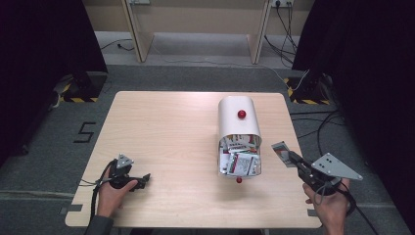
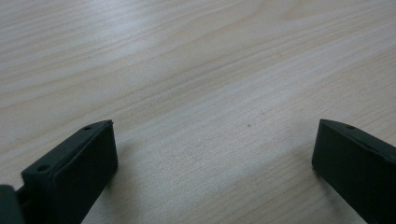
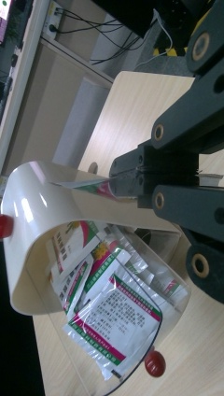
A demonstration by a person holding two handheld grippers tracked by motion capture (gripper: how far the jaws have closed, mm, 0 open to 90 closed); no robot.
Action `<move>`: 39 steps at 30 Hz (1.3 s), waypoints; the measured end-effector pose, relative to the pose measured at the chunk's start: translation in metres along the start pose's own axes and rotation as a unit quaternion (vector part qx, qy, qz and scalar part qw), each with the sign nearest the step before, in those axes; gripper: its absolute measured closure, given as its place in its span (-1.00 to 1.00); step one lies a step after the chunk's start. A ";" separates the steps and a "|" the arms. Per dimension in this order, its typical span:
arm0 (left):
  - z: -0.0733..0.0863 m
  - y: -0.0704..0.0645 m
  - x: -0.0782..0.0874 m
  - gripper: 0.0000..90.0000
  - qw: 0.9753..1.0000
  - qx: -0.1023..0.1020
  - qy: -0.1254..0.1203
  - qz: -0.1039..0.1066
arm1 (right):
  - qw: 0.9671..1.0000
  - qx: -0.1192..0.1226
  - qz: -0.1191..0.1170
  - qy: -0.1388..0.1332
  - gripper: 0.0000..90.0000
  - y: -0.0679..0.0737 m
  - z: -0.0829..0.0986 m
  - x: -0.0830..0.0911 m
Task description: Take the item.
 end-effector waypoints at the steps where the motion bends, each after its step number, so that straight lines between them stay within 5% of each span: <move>1: 0.000 0.000 0.000 -1.00 1.000 0.000 0.000 0.000 | 1.000 0.000 0.001 0.001 1.00 -0.001 0.001 -0.001; 39: 0.000 0.000 0.000 -1.00 1.000 0.000 0.000 0.000 | 0.997 -0.036 -0.007 0.062 1.00 -0.011 0.046 -0.046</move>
Point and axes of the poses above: each handheld gripper's, and its own axes: x roughly backward along the jaws, z roughly out of its underside, y roughly to its left, the point moved 4 cm from there along -x, roughly forward along the jaws, and after that the axes turned 4 degrees about z, right-handed, at the moved point
